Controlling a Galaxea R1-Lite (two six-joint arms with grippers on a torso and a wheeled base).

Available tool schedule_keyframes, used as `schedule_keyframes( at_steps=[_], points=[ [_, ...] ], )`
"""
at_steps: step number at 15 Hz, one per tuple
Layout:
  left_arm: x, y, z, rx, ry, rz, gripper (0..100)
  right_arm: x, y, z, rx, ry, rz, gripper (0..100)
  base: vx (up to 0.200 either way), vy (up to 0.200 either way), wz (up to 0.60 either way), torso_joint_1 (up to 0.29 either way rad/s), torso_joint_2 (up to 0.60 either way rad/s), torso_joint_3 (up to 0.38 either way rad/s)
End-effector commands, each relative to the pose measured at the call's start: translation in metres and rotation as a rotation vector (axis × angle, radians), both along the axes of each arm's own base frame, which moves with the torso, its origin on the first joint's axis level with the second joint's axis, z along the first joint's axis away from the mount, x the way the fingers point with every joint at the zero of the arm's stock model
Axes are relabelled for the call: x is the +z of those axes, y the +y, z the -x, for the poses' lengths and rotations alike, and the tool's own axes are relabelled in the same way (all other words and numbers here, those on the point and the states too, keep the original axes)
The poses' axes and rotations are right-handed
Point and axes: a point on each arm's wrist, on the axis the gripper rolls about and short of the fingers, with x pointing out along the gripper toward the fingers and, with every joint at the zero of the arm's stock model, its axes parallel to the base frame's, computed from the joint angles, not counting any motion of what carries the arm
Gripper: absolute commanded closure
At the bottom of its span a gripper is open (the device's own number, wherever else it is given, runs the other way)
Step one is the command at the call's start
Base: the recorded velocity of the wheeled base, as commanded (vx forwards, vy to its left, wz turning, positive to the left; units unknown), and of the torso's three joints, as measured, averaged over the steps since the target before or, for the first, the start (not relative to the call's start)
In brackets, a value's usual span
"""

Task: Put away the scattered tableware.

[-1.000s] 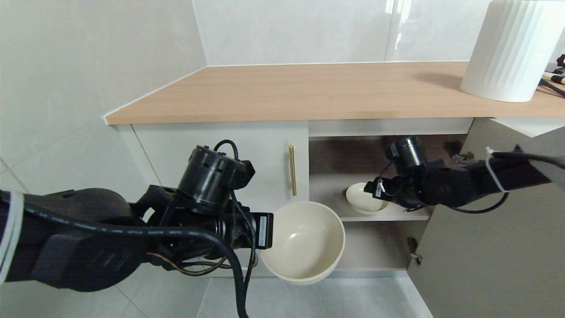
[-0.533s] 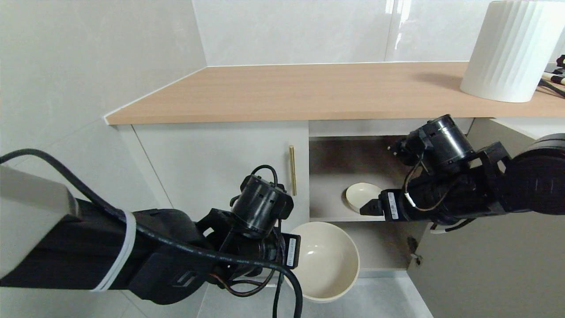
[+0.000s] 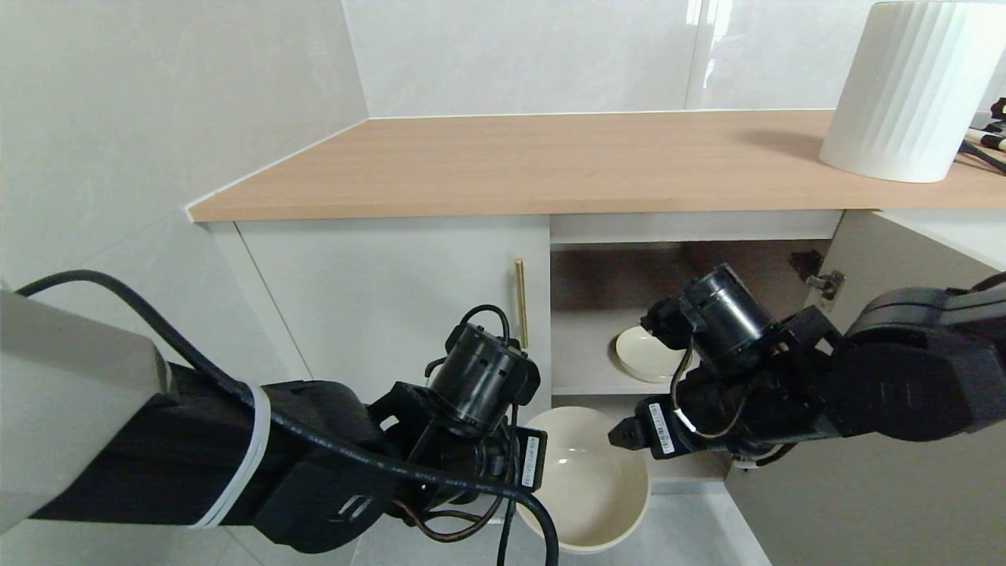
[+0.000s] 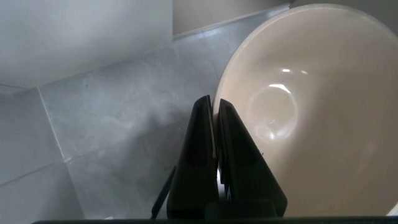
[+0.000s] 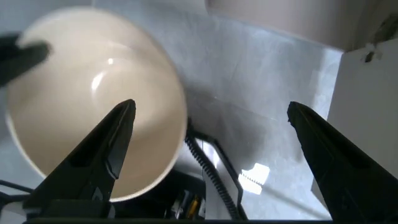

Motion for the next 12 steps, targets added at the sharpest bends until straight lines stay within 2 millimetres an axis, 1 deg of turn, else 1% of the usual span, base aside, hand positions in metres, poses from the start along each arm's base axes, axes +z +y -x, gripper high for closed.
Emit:
schedule_keyframes(
  at_steps=[1, 2, 3, 12],
  points=[
    [0.0015, 0.0005, 0.0002, 0.001, -0.003, 0.003, 100, -0.0128, 0.0055, -0.0042, 0.003, 0.029, 0.025, 0, 0.0, 0.0, 0.0, 0.0, 0.0, 0.0],
    [0.0036, 0.001, 0.0007, 0.003, -0.007, 0.009, 100, -0.0183, 0.0087, -0.0079, -0.005, 0.027, 0.018, 0, 0.0, 0.0, 0.0, 0.0, 0.0, 0.0],
    [0.0036, 0.0006, 0.0011, 0.002, -0.007, 0.009, 100, -0.0192, 0.0091, -0.0083, -0.005, 0.029, 0.017, 100, 0.0, 0.0, 0.0, 0.0, 0.0, 0.0],
    [0.0036, 0.001, 0.0007, 0.003, -0.007, 0.009, 100, -0.0213, 0.0128, -0.0062, 0.007, 0.035, 0.019, 100, 0.0, 0.0, 0.0, 0.0, 0.0, 0.0]
  ],
)
